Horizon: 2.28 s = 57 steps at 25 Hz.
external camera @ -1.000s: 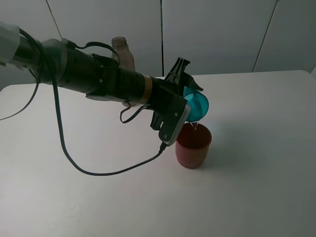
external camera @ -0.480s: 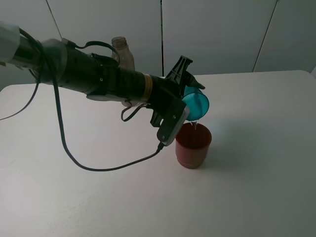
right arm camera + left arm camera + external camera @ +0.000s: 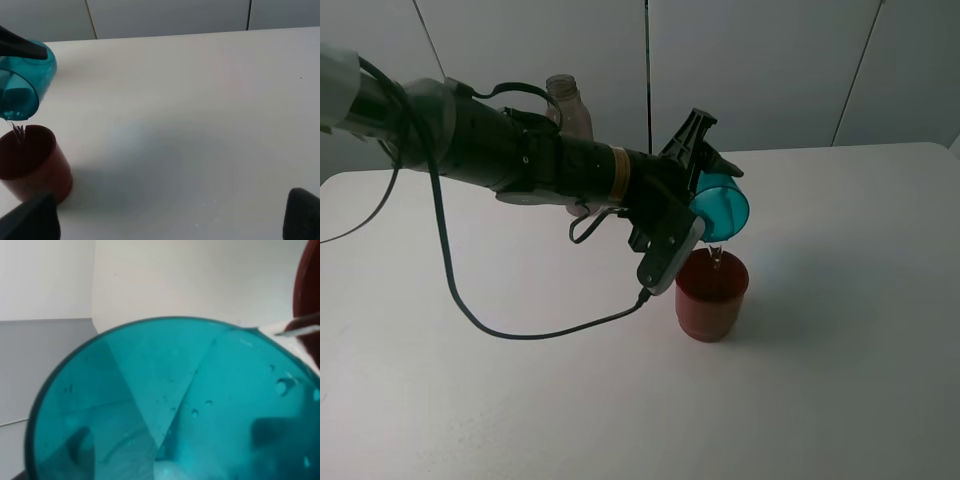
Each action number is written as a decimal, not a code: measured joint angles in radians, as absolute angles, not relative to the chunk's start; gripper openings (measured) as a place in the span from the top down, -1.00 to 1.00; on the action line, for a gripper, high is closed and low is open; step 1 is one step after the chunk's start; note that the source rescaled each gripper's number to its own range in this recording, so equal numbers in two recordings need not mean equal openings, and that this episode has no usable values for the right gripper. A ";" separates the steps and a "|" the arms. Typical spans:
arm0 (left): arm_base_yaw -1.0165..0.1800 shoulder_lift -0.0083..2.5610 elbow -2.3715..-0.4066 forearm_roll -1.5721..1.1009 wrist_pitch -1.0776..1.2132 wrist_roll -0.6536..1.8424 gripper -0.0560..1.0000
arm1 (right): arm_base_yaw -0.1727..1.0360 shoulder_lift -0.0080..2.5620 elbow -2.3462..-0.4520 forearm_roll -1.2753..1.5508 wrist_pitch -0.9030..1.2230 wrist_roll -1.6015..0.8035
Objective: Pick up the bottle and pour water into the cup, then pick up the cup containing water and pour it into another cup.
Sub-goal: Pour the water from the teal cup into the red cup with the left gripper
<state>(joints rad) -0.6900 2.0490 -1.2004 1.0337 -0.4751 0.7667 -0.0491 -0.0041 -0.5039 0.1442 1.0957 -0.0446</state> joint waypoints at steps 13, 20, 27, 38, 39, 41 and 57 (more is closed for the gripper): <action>-0.690 2.049 -1.200 1.022 -0.481 0.849 0.79 | -0.049 -0.004 -0.504 0.144 1.096 -0.045; -0.690 2.049 -1.200 1.017 -0.500 0.906 0.79 | -0.049 -0.004 -0.504 0.144 1.096 -0.043; -0.690 2.049 -1.200 1.010 -0.513 0.948 0.79 | -0.049 -0.004 -0.504 0.144 1.096 -0.043; -0.690 2.049 -1.200 1.005 -0.537 0.994 0.79 | -0.049 -0.004 -0.504 0.144 1.096 -0.043; -0.690 2.049 -1.200 1.003 -0.542 0.998 0.79 | -0.049 -0.004 -0.504 0.144 1.096 -0.043; -0.690 2.049 -1.200 0.996 -0.556 1.015 0.79 | -0.049 -0.004 -0.504 0.144 1.096 -0.043; -0.690 2.048 -1.200 0.981 -0.611 1.136 0.79 | -0.049 -0.004 -0.504 0.144 1.096 -0.043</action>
<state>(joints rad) -0.6900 2.0481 -1.2004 0.9813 -0.6108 1.1363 -0.0491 -0.0041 -0.5039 0.1442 1.0957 -0.0427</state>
